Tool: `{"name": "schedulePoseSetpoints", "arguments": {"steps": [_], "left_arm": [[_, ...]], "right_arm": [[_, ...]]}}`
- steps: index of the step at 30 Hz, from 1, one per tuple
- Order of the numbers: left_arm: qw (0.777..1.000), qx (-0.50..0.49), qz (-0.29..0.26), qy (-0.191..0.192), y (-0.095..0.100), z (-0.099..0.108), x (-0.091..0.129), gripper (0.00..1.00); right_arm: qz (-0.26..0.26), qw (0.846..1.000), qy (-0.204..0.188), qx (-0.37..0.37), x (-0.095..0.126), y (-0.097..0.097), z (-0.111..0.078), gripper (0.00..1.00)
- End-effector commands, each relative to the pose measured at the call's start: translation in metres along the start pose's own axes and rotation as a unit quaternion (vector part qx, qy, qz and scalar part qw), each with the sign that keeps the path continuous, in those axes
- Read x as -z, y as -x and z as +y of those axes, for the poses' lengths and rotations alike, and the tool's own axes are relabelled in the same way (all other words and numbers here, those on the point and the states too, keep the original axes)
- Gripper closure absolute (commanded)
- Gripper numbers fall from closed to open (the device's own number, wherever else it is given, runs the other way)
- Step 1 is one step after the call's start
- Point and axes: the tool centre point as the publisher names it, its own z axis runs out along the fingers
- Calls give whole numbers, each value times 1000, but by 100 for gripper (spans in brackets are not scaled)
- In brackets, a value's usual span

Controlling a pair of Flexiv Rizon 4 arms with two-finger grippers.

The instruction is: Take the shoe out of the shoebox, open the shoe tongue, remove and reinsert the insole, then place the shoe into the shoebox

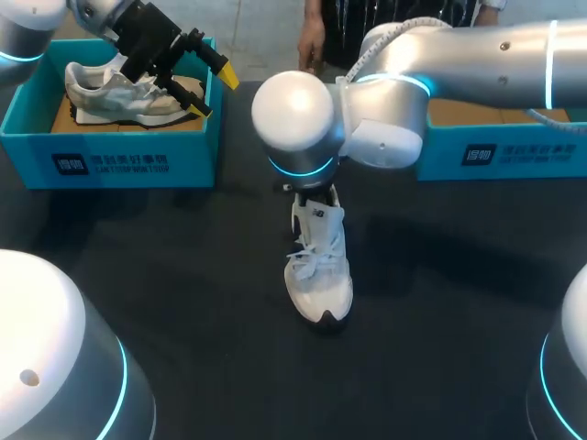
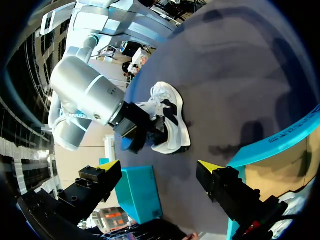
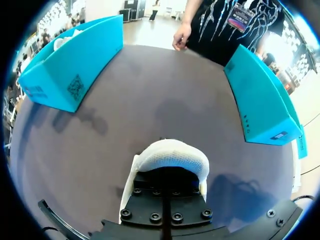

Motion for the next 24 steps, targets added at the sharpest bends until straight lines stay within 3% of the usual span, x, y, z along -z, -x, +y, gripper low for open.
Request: {"name": "schedulePoseSetpoints", "arguments": {"steps": [1, 11, 24], "left_arm": [[1000, 0, 1, -1, 0, 0, 1, 0], [1000, 0, 1, -1, 0, 0, 1, 0], [1000, 0, 1, -1, 0, 0, 1, 0]], "right_arm": [[6, 1000, -9, -2, -14, -3, -2, 100], [17, 999, -38, -5, -22, -7, -17, 100], [-17, 1000, -11, 0, 38, -6, -17, 100]]}}
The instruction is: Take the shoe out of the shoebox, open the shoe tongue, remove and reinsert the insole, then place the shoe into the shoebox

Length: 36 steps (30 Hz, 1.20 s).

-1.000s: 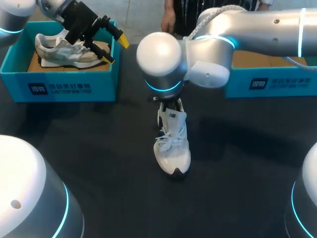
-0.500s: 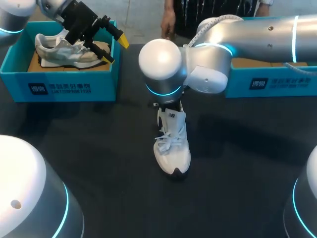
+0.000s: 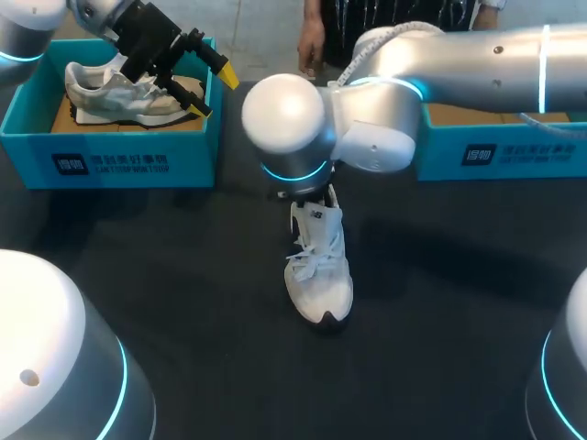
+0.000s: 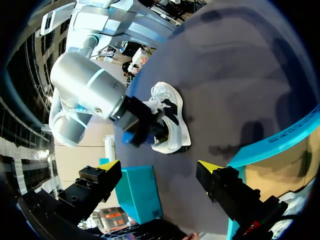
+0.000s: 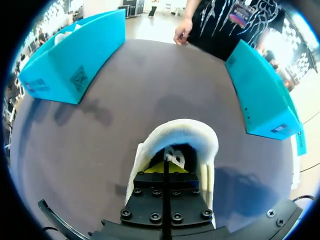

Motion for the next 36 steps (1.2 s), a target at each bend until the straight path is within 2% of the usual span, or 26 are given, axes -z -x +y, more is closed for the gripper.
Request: {"name": "schedulePoseSetpoints", "arguments": {"steps": [1, 7, 10, 12, 20, 30, 36], "left_arm": [[1000, 0, 1, -1, 0, 0, 1, 0], [1000, 0, 1, -1, 0, 0, 1, 0], [1000, 0, 1, -1, 0, 0, 1, 0], [1000, 0, 1, -1, 0, 0, 1, 0], [1000, 0, 1, -1, 0, 0, 1, 0], [1000, 0, 1, -1, 0, 0, 1, 0], [1000, 0, 1, -1, 0, 0, 1, 0]], "right_arm": [[-8, 1000, 0, 3, 24, 4, -3, 100], [1, 1000, -16, 8, 25, 8, -5, 100], [21, 999, -31, 2, 17, 12, -4, 100], [44, 997, -57, -2, 11, 15, -2, 100], [62, 995, -82, 5, -4, 16, -2, 100], [80, 990, -117, 13, -24, 3, -19, 100], [84, 989, -124, 16, -23, -1, -18, 100]]}}
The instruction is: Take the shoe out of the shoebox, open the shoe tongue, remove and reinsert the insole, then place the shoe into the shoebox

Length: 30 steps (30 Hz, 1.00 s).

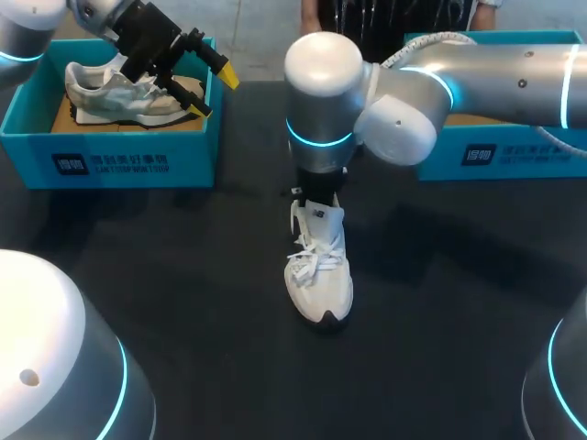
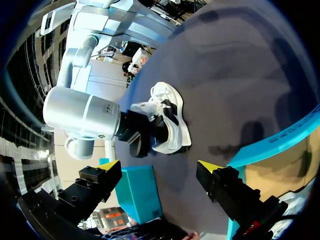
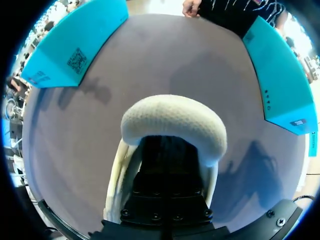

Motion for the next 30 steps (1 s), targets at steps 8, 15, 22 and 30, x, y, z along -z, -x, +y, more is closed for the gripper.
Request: {"name": "schedulePoseSetpoints", "arguments": {"steps": [8, 15, 22, 30], "left_arm": [[1000, 0, 1, -1, 0, 0, 0, 0], [1000, 0, 1, -1, 0, 0, 0, 0], [1000, 0, 1, -1, 0, 0, 0, 0], [1000, 0, 1, -1, 0, 0, 0, 0]], "right_arm": [[39, 998, -45, -14, 30, -4, -4, 100], [80, 992, -99, -27, 44, -5, -14, 100], [125, 979, -156, -37, 48, -3, -20, 100], [138, 971, -192, -34, 48, -5, -29, 100]]}}
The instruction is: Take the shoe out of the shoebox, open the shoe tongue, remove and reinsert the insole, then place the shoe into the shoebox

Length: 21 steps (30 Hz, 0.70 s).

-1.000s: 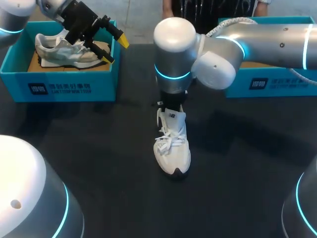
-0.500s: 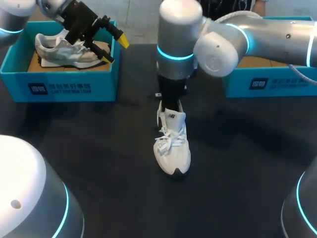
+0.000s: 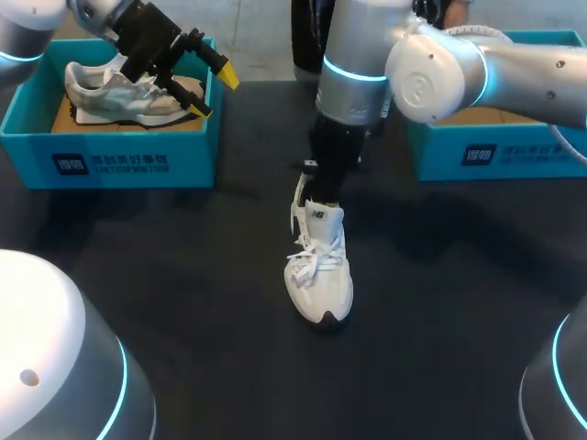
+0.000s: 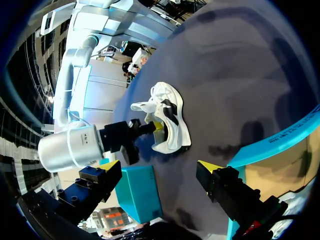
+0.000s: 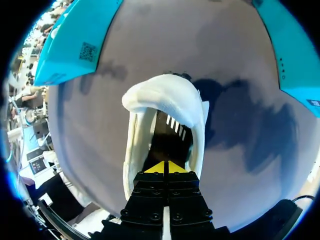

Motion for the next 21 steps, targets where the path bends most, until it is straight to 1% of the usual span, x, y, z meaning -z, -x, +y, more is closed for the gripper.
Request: {"name": "schedulePoseSetpoints", "arguments": {"steps": [1, 5, 6, 8, 13, 21], "left_arm": [[1000, 0, 1, -1, 0, 0, 1, 0], [1000, 0, 1, -1, 0, 0, 1, 0], [1000, 0, 1, -1, 0, 0, 1, 0], [1000, 0, 1, -1, 0, 0, 1, 0], [1000, 0, 1, -1, 0, 0, 1, 0], [1000, 0, 1, -1, 0, 0, 1, 0]], "right_arm": [[6, 1000, -18, 1, -4, -1, 1, 100], [11, 999, -48, 4, -3, -5, -5, 100], [12, 999, -50, 5, -2, -7, -6, 100], [5, 998, -64, 5, 0, -10, -8, 100], [-9, 997, -71, 4, 5, -15, -10, 100], [-49, 995, -86, -1, 9, -24, -10, 100]]}}
